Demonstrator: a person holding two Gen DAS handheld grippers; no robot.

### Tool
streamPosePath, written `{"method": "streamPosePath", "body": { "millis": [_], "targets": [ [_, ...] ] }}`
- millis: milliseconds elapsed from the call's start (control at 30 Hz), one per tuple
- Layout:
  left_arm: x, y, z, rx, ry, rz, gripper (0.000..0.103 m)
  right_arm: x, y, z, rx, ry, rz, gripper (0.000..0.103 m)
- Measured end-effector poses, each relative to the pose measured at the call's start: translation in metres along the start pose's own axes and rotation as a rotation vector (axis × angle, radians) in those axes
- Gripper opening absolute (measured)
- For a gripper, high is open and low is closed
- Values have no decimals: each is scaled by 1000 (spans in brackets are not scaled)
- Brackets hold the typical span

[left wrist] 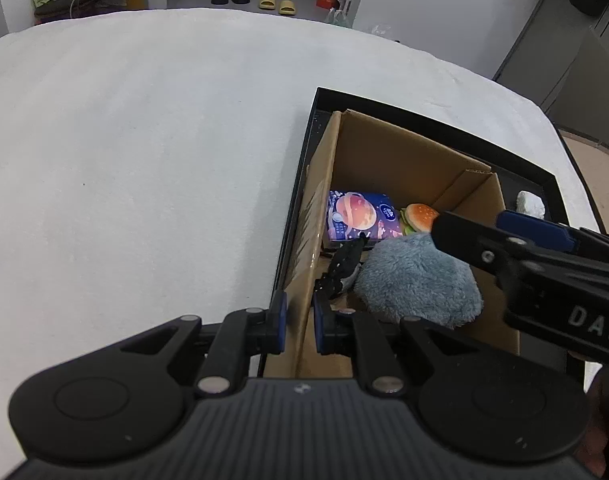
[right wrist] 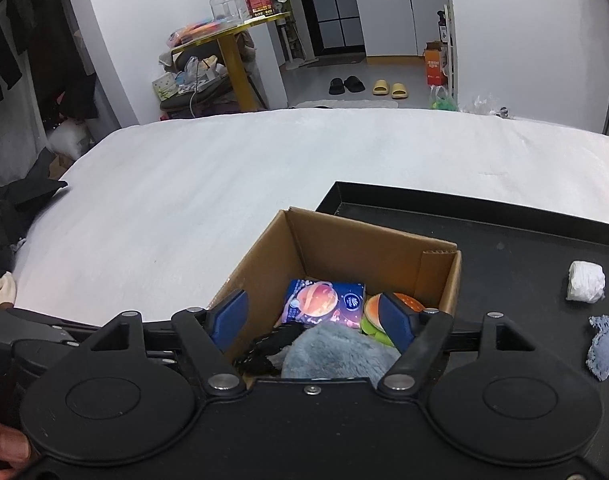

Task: Organize soft objects
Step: 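Carry the black heart plush into the box and release it, then move the right gripper to the blue denim cloth and grasp it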

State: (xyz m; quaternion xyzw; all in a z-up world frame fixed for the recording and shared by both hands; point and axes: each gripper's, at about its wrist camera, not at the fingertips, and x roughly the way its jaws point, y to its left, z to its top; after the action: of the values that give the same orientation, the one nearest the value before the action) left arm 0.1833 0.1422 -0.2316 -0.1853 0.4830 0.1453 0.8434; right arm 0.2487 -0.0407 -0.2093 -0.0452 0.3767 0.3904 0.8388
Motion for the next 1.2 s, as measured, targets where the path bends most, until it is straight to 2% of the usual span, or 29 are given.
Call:
{"method": "streamPosePath", "body": {
  "millis": [333,433,467,633,733,800,867,1200],
  "targets": [
    [-1,-9,0,10,-5,48,13,-7,-20,-4,52,-21,9,78],
    [-1,-12,-1,6,-11,61,13,-14,-29,-5,76,-45,11,83],
    [-2,-13,-2,8,-15,65,16,-16,-32,-5,82,-50,11,85],
    [-5,-18,-2,31,-37,82,19,-28,-46,-5,93,-77,0,88],
    [-5,-20,0,26,-39,93,28,-35,-55,-4,101,-93,-9,88],
    [-4,-22,1,24,-41,96,39,-37,-61,-4,104,-101,-15,88],
    [-4,-25,2,21,-42,101,44,-39,-67,-5,107,-102,-19,88],
    [-1,-37,4,26,-54,128,57,-43,-91,-9,90,-104,-57,92]
  ]
}}
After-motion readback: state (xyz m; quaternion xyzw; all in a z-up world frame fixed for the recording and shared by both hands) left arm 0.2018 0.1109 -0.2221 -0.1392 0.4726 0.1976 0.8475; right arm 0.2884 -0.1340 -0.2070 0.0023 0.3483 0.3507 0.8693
